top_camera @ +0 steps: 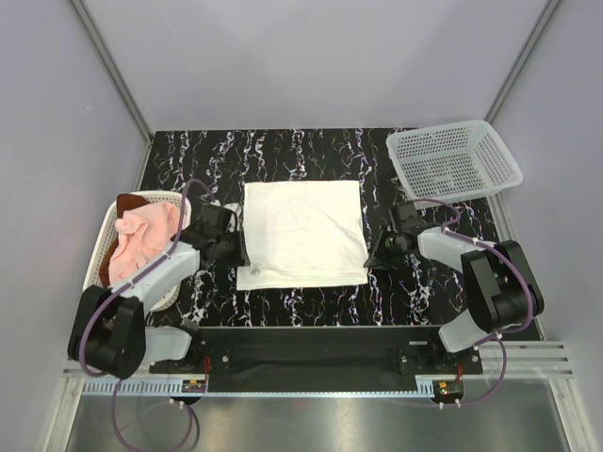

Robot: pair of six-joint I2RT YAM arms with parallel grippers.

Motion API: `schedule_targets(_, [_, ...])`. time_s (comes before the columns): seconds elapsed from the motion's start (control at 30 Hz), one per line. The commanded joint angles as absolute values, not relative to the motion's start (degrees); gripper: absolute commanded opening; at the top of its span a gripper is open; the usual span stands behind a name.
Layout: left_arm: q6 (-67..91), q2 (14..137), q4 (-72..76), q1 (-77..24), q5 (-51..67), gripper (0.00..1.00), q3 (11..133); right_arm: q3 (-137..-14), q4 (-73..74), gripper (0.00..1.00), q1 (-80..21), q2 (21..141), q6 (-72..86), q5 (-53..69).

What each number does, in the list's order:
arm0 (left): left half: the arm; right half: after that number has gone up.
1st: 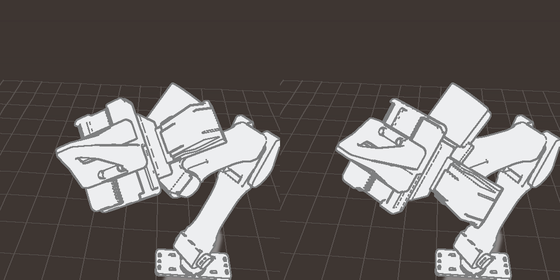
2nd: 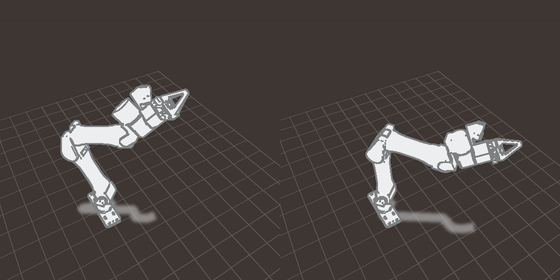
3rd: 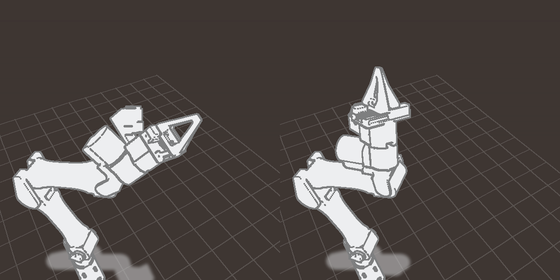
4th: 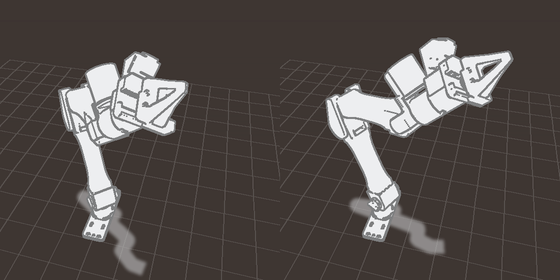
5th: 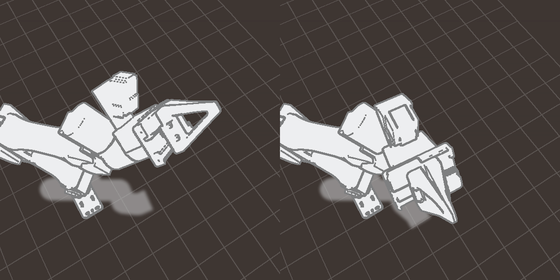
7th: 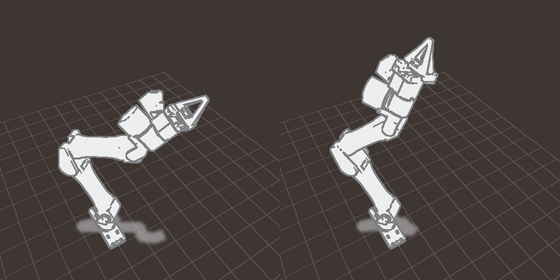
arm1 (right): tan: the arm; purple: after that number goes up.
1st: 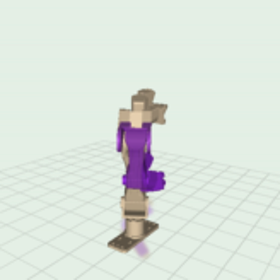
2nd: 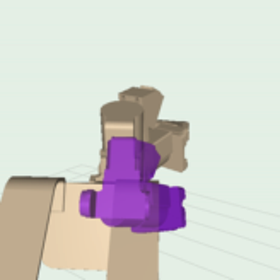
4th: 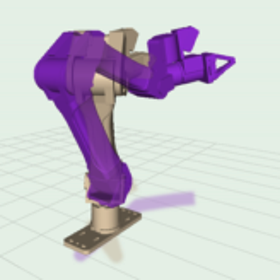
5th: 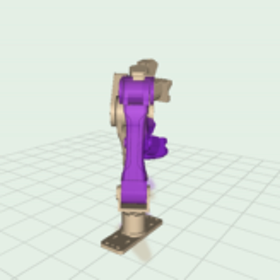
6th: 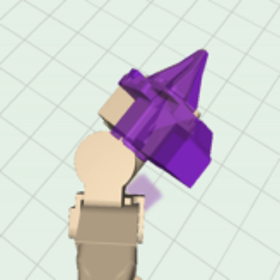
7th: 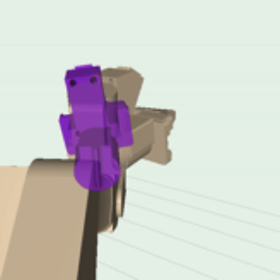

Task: Fold and stack the towels
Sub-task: Fold the towel

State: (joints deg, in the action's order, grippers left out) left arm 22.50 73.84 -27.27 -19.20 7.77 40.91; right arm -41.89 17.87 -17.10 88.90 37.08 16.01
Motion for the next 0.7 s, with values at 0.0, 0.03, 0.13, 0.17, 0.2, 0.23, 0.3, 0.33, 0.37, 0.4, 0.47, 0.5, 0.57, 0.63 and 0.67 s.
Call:
schedule_targets(0.0, [27.7, 66.6, -26.4, -19.4, 1.3, 0.32, 38.1, -40.9, 16.4, 0.09, -17.7, 88.2, 35.6, 16.4])
schedule_targets(0.03, [29.0, 65.4, -25.1, -19.3, 1.3, 0.34, 37.4, -40.7, 16.3, 0.09, -17.7, 87.8, 35.6, 16.5])
schedule_targets(0.13, [35.1, 61.9, -22.2, -19.3, 3.9, 0.43, 34.8, -40.7, 16.1, 0.09, -17.7, 87.6, 35.7, 16.8])
schedule_targets(0.17, [37.3, 61.9, -21.9, -19.4, 5.3, 0.47, 34.6, -40.7, 16.1, 0.09, -17.7, 87.6, 35.8, 17.0])
schedule_targets(0.2, [38.0, 62.3, -21.4, -19.4, 6.3, 0.48, 34.9, -40.7, 16.0, 0.09, -17.7, 87.5, 35.9, 17.4])
schedule_targets(0.23, [38.4, 62.9, -21.3, -19.3, 7.0, 0.48, 35.2, -40.7, 16.0, 0.09, -17.7, 87.5, 35.9, 17.4])
schedule_targets(0.3, [38.9, 65.4, -21.7, -19.4, 6.8, 0.5, 36.6, -40.5, 15.9, 0.09, -17.7, 87.4, 36.0, 17.7])
schedule_targets(0.33, [39.2, 66.3, -22.4, -19.2, 6.2, 0.51, 37.0, -40.5, 15.8, 0.1, -17.7, 87.2, 35.9, 17.7])
schedule_targets(0.37, [39.3, 67.1, -22.8, -19.2, 4.8, 0.52, 37.4, -40.4, 15.8, 0.11, -17.7, 87.3, 36.0, 17.8])
schedule_targets(0.4, [39.5, 68.0, -22.9, -19.2, 4.4, 0.52, 37.8, -40.3, 15.8, 0.13, -17.8, 87.1, 36.0, 17.9])
schedule_targets(0.47, [40.1, 69.7, -22.3, -19.1, 3.7, 0.52, 38.4, -40.1, 15.7, 0.19, -17.7, 86.8, 36.0, 18.1])
schedule_targets(0.5, [40.4, 70.0, -21.9, -19.1, 3.7, 0.52, 38.4, -39.8, 15.7, 0.21, -17.6, 86.7, 36.1, 18.3])
schedule_targets(0.57, [41.0, 71.3, -21.1, -18.5, 3.7, 0.52, 38.7, -39.7, 15.7, 0.24, -17.7, 86.2, 36.1, 18.5])
schedule_targets(0.63, [41.0, 72.2, -21.1, -18.1, 4.0, 0.52, 39.0, -39.7, 16.3, 0.25, -17.7, 86.0, 36.2, 18.3])
schedule_targets(0.67, [41.0, 72.9, -21.1, -17.6, 4.1, 0.52, 39.2, -39.7, 16.5, 0.27, -17.7, 85.8, 36.1, 18.1])
